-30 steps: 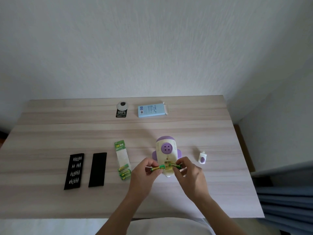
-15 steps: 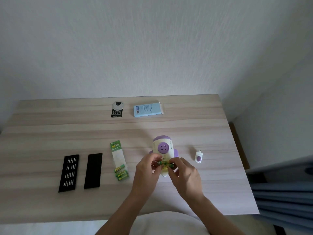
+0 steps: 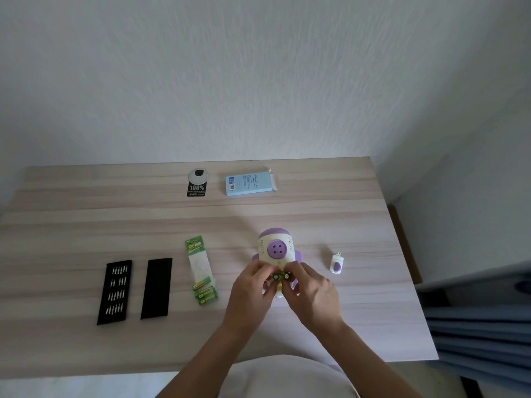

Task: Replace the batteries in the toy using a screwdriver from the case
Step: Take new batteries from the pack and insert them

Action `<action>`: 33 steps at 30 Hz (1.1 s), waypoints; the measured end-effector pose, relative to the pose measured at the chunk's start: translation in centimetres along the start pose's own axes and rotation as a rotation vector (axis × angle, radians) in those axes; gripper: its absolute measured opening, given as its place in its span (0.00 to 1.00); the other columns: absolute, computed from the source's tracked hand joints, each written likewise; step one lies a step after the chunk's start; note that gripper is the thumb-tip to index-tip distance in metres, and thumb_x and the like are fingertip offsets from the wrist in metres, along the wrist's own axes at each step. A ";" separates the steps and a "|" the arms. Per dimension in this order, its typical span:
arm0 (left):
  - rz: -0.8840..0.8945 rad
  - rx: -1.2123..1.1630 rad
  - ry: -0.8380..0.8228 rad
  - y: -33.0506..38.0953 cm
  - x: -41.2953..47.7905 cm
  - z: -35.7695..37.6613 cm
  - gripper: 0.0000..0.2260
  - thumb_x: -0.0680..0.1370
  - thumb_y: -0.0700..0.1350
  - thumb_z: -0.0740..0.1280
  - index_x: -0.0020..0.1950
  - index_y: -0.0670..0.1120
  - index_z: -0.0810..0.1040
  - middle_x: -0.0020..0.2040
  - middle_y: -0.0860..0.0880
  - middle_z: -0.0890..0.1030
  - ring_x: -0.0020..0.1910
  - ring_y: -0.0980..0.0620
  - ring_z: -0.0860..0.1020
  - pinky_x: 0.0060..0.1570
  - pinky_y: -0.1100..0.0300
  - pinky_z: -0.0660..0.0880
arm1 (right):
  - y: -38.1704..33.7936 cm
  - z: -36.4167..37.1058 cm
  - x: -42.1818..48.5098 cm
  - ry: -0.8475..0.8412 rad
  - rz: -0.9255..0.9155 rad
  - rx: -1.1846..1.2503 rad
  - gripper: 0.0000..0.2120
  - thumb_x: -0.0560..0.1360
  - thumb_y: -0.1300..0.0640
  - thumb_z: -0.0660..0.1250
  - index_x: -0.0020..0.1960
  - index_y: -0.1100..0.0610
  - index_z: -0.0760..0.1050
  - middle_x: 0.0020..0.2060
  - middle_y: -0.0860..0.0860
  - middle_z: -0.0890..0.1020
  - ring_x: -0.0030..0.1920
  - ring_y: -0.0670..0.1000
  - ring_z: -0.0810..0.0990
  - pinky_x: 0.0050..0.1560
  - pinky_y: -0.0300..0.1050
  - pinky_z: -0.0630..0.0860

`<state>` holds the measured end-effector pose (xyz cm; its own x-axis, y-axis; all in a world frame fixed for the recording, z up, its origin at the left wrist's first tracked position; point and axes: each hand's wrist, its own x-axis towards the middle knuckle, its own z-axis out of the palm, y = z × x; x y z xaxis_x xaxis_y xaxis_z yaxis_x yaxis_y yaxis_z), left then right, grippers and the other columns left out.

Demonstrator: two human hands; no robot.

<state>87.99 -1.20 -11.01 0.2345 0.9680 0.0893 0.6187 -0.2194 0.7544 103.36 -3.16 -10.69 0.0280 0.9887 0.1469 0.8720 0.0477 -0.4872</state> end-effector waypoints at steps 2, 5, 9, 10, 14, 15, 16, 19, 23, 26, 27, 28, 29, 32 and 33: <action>-0.016 0.005 -0.002 -0.3 0.1 0.2 0.09 0.74 0.36 0.71 0.51 0.48 0.80 0.48 0.52 0.78 0.42 0.53 0.78 0.42 0.57 0.79 | 0.1 0.2 0.1 -0.006 -0.002 -0.005 0.05 0.69 0.57 0.69 0.43 0.50 0.74 0.32 0.47 0.76 0.26 0.52 0.75 0.21 0.45 0.71; -0.017 0.004 -0.002 -0.3 0.3 0.4 0.08 0.74 0.36 0.71 0.49 0.47 0.79 0.47 0.52 0.77 0.42 0.53 0.78 0.41 0.56 0.79 | 0.2 0.4 0.3 -0.018 -0.007 -0.010 0.08 0.67 0.59 0.71 0.43 0.50 0.75 0.33 0.47 0.75 0.26 0.53 0.75 0.20 0.46 0.71; -0.019 -0.002 0.015 -0.5 0.0 0.6 0.09 0.74 0.38 0.73 0.50 0.47 0.78 0.50 0.53 0.76 0.41 0.55 0.77 0.41 0.58 0.79 | 0.5 0.3 0.0 -0.036 -0.014 -0.003 0.07 0.70 0.57 0.71 0.47 0.49 0.77 0.36 0.46 0.77 0.27 0.52 0.77 0.21 0.45 0.73; -0.017 0.009 0.023 -0.6 -0.2 0.5 0.09 0.74 0.39 0.73 0.51 0.48 0.78 0.51 0.53 0.75 0.41 0.56 0.77 0.41 0.58 0.79 | 0.7 0.2 -0.3 -0.040 -0.021 -0.002 0.07 0.71 0.56 0.70 0.48 0.49 0.76 0.37 0.46 0.77 0.27 0.51 0.77 0.21 0.45 0.73; 0.058 0.147 0.044 -1.7 -1.2 0.0 0.09 0.75 0.45 0.70 0.55 0.49 0.81 0.56 0.52 0.75 0.53 0.54 0.77 0.52 0.63 0.76 | 1.2 0.1 -1.5 -0.059 -0.037 0.009 0.09 0.74 0.52 0.63 0.54 0.47 0.74 0.40 0.45 0.78 0.28 0.50 0.79 0.22 0.45 0.73; 0.094 0.192 0.030 -2.1 -1.5 -0.2 0.10 0.75 0.45 0.70 0.57 0.48 0.81 0.58 0.51 0.75 0.56 0.53 0.76 0.54 0.63 0.76 | 1.4 0.1 -1.7 -0.063 -0.046 0.008 0.11 0.74 0.52 0.63 0.56 0.46 0.73 0.42 0.44 0.79 0.28 0.51 0.79 0.22 0.46 0.74; 0.131 0.231 0.014 -2.4 -1.8 -0.3 0.11 0.76 0.45 0.71 0.58 0.49 0.81 0.61 0.50 0.76 0.58 0.51 0.76 0.55 0.62 0.76 | 1.6 0.1 -1.9 -0.062 -0.060 0.006 0.12 0.74 0.53 0.63 0.57 0.46 0.73 0.43 0.44 0.79 0.28 0.51 0.80 0.22 0.46 0.74; 0.208 0.303 -0.021 -2.8 -2.4 -0.4 0.14 0.77 0.48 0.66 0.62 0.51 0.79 0.64 0.48 0.76 0.60 0.50 0.75 0.56 0.59 0.77 | 1.6 -0.3 -2.0 -0.045 -0.125 -0.026 0.17 0.73 0.57 0.68 0.59 0.45 0.74 0.43 0.45 0.78 0.26 0.51 0.78 0.19 0.46 0.73; 0.229 0.360 -0.039 -2.2 -2.4 -0.4 0.17 0.78 0.49 0.63 0.66 0.52 0.78 0.65 0.47 0.76 0.57 0.49 0.76 0.51 0.58 0.78 | 1.3 -0.5 -1.9 -0.057 -0.194 -0.123 0.22 0.68 0.60 0.73 0.60 0.45 0.78 0.41 0.46 0.78 0.24 0.52 0.75 0.17 0.41 0.68; 0.241 0.372 -0.017 -1.8 -2.5 -0.3 0.16 0.79 0.48 0.62 0.66 0.51 0.79 0.63 0.46 0.77 0.53 0.49 0.77 0.49 0.58 0.79 | 1.2 -0.2 -1.9 -0.098 -0.187 -0.188 0.22 0.68 0.59 0.73 0.60 0.46 0.79 0.42 0.46 0.77 0.25 0.51 0.75 0.19 0.41 0.66; 0.244 0.372 -0.009 -1.8 -2.4 -0.3 0.15 0.80 0.47 0.62 0.65 0.50 0.79 0.63 0.46 0.78 0.52 0.50 0.77 0.49 0.59 0.78 | 1.2 -0.2 -1.9 -0.110 -0.184 -0.197 0.22 0.68 0.59 0.73 0.60 0.46 0.78 0.42 0.46 0.77 0.26 0.51 0.75 0.19 0.40 0.65; 0.247 0.368 -0.003 -1.8 -2.4 -0.2 0.15 0.80 0.47 0.63 0.65 0.50 0.80 0.64 0.46 0.78 0.52 0.50 0.77 0.50 0.59 0.78 | 1.1 -0.3 -1.9 -0.117 -0.181 -0.203 0.22 0.68 0.59 0.72 0.60 0.45 0.78 0.41 0.46 0.77 0.26 0.51 0.76 0.19 0.40 0.65; 0.250 0.361 0.001 -1.8 -2.4 -0.2 0.14 0.79 0.45 0.65 0.65 0.49 0.80 0.64 0.46 0.78 0.53 0.50 0.78 0.51 0.58 0.78 | 1.1 -0.3 -1.9 -0.121 -0.178 -0.207 0.22 0.68 0.59 0.72 0.60 0.45 0.78 0.41 0.46 0.77 0.26 0.51 0.76 0.20 0.40 0.64; 0.270 0.358 -0.002 -2.1 -2.1 0.1 0.17 0.76 0.41 0.72 0.65 0.47 0.80 0.66 0.45 0.77 0.57 0.48 0.79 0.54 0.56 0.79 | 0.8 -0.5 -1.7 -0.118 -0.171 -0.212 0.21 0.68 0.60 0.73 0.59 0.46 0.79 0.42 0.46 0.77 0.28 0.50 0.77 0.21 0.39 0.62; 0.284 0.365 -0.006 -2.2 -2.1 0.1 0.17 0.76 0.41 0.72 0.65 0.47 0.80 0.67 0.45 0.77 0.59 0.48 0.79 0.55 0.55 0.79 | 0.7 -0.5 -1.7 -0.116 -0.170 -0.208 0.21 0.68 0.59 0.73 0.59 0.47 0.79 0.42 0.47 0.77 0.30 0.50 0.78 0.20 0.39 0.64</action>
<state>86.21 -2.78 -12.94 0.4370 0.8627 0.2547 0.7524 -0.5057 0.4221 104.18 -4.92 -10.84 -0.1729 0.9792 0.1060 0.9413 0.1959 -0.2750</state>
